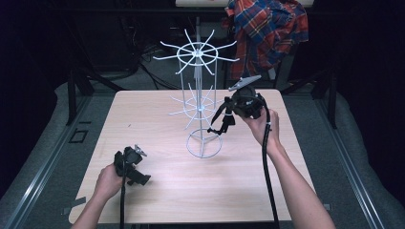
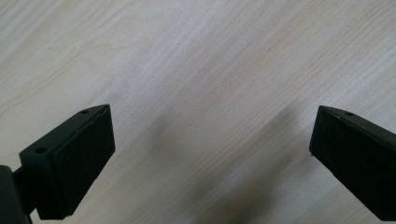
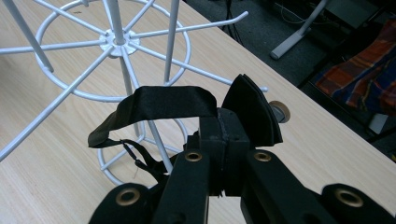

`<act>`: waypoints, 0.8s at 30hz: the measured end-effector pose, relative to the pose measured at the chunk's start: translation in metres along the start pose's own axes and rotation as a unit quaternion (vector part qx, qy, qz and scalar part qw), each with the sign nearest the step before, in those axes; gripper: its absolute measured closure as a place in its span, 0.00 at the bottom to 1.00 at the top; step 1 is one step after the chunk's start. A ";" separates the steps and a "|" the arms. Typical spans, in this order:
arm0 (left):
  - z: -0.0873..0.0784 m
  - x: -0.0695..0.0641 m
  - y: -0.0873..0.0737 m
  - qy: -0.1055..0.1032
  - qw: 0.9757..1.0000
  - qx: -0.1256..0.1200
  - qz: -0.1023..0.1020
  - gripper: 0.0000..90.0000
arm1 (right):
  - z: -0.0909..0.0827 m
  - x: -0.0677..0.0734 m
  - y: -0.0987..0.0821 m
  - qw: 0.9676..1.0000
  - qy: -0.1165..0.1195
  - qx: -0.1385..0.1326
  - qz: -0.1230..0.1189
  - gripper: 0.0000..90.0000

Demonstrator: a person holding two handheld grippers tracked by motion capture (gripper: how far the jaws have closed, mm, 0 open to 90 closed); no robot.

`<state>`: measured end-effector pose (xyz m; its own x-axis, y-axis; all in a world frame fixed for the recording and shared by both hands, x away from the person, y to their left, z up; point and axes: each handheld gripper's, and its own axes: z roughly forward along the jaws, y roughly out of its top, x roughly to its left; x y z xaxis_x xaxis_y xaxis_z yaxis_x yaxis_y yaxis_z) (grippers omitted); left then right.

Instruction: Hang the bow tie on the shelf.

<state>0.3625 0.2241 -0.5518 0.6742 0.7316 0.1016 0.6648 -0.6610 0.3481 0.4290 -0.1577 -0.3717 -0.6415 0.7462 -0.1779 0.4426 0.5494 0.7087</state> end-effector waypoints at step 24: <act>-0.001 0.000 0.000 -0.006 1.000 -0.005 -0.002 0.00 | 0.013 0.007 0.008 1.000 0.015 0.012 -0.008 1.00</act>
<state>0.3622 0.2248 -0.5513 0.6753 0.7322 0.0888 0.6645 -0.6563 0.3574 0.4358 -0.1433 -0.3760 -0.6665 0.7264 -0.1677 0.4479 0.5700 0.6888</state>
